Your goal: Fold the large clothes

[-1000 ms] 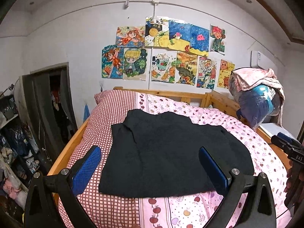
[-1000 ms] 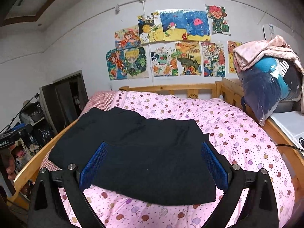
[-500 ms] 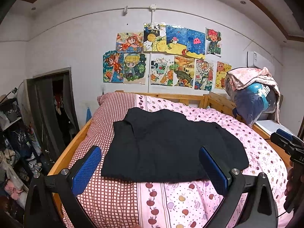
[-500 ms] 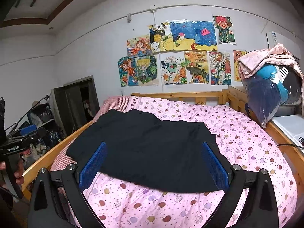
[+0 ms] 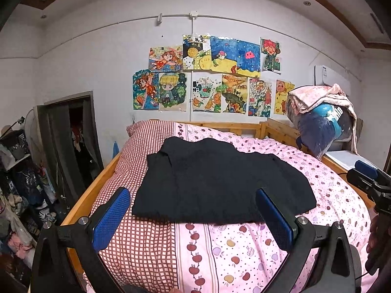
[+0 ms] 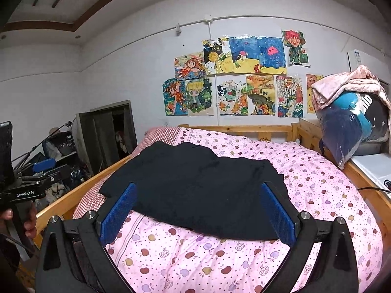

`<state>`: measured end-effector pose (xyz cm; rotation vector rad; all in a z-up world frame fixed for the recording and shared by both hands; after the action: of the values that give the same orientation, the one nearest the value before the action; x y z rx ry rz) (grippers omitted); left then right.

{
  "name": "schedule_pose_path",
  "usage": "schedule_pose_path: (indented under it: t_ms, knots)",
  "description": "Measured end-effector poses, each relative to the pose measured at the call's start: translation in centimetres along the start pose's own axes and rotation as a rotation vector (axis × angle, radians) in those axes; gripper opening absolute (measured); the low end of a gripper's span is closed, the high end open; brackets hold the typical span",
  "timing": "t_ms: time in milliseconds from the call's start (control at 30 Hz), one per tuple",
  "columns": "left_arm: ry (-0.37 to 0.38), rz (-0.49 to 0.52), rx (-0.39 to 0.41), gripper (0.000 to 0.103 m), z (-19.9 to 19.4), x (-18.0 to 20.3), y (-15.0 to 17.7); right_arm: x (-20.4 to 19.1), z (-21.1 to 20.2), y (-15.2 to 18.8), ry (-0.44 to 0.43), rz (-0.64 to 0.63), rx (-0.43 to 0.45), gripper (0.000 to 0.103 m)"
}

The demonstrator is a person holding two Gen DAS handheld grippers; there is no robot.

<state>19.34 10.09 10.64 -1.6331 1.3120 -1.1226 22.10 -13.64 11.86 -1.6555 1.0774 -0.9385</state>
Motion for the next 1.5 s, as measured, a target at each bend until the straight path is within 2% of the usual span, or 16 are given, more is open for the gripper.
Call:
schedule_pose_path:
  t_ms: [433, 1000, 1167, 1500]
  knots:
    - [-0.017, 0.015, 0.014, 0.103, -0.5, -0.2, 2.4, -1.1, -1.3, 1.3, 0.015, -0.009, 0.03, 0.099]
    - [-0.046, -0.026, -0.032, 0.103, 1.6, -1.5, 5.7, -2.1, -1.6, 3.4, 0.053, -0.035, 0.051, 0.1]
    - [-0.069, -0.015, -0.019, 0.103, 2.2, -1.6, 7.2, -2.0, -1.2, 4.7, 0.082, -0.034, 0.051, 0.1]
    - [-0.048, -0.035, -0.06, 0.103, 3.9, -2.1, 9.4, -1.5, 0.3, 7.7, 0.118, -0.058, -0.013, 0.1]
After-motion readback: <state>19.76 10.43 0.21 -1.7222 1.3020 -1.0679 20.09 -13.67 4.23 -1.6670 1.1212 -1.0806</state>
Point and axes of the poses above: each gripper's, at about its wrist camera, not at the fingertips, and z roughly the way its jaws point, x to its right, y to its underside, the point moved 8 cm from there along z, roughly the way its jaws point, and after that the axes turned 10 degrees about -z, right-handed, at the moved point
